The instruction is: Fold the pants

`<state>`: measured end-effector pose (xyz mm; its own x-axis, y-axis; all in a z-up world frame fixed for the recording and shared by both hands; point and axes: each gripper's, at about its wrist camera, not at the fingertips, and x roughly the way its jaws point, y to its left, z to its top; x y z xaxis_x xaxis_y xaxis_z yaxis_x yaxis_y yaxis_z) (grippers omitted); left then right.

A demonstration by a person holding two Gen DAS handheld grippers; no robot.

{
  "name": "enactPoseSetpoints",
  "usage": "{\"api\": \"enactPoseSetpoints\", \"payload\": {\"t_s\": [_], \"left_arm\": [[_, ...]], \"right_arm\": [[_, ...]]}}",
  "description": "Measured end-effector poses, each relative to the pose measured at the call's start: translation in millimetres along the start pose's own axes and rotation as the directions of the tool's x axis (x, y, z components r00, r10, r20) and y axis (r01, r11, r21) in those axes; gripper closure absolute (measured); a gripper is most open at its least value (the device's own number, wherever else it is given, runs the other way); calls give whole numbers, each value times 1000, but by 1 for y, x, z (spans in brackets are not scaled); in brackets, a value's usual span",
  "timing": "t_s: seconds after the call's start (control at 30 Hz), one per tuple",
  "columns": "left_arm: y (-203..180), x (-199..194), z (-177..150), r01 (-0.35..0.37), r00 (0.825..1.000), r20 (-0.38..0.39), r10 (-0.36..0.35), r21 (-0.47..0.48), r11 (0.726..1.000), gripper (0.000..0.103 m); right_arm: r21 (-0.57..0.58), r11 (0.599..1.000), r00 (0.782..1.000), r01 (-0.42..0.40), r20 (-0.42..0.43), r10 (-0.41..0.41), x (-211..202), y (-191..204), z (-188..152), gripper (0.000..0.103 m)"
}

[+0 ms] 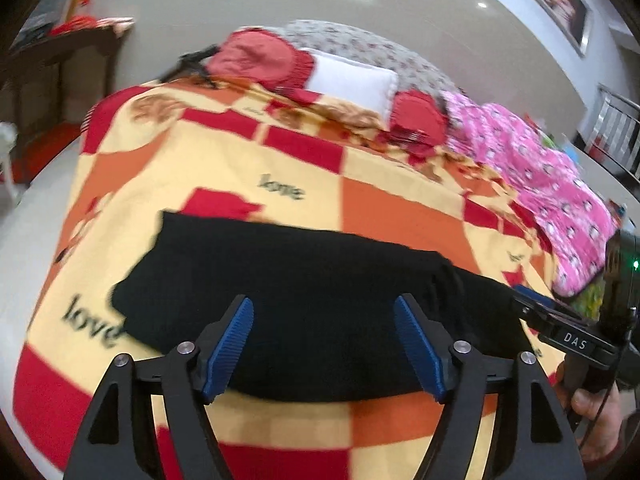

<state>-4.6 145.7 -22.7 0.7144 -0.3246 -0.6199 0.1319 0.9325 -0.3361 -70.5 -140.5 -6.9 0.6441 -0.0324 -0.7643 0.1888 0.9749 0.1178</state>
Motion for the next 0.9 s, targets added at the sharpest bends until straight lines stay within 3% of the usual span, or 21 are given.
{"api": "enactPoseSetpoints", "payload": {"t_s": [0.3, 0.37, 0.5, 0.73, 0.9], "left_arm": [[-22, -10, -14, -107, 994, -3, 107, -17, 994, 30], [-22, -15, -18, -112, 994, -3, 112, -13, 994, 30], [-21, -23, -22, -120, 993, -1, 120, -8, 993, 30], [-3, -26, -22, -127, 992, -5, 127, -42, 991, 30], [11, -29, -21, -136, 991, -9, 136, -82, 987, 30]], "right_arm": [[-29, 1000, 996, -6, -93, 3, 34, 0, -16, 25], [-61, 998, 996, 11, -90, -17, 34, 6, -16, 25], [-70, 996, 996, -53, -70, 48, 23, 13, -10, 27], [-109, 994, 993, -21, -115, 8, 40, 21, -15, 20], [-129, 985, 990, -114, -100, 101, 32, 41, 2, 17]]}}
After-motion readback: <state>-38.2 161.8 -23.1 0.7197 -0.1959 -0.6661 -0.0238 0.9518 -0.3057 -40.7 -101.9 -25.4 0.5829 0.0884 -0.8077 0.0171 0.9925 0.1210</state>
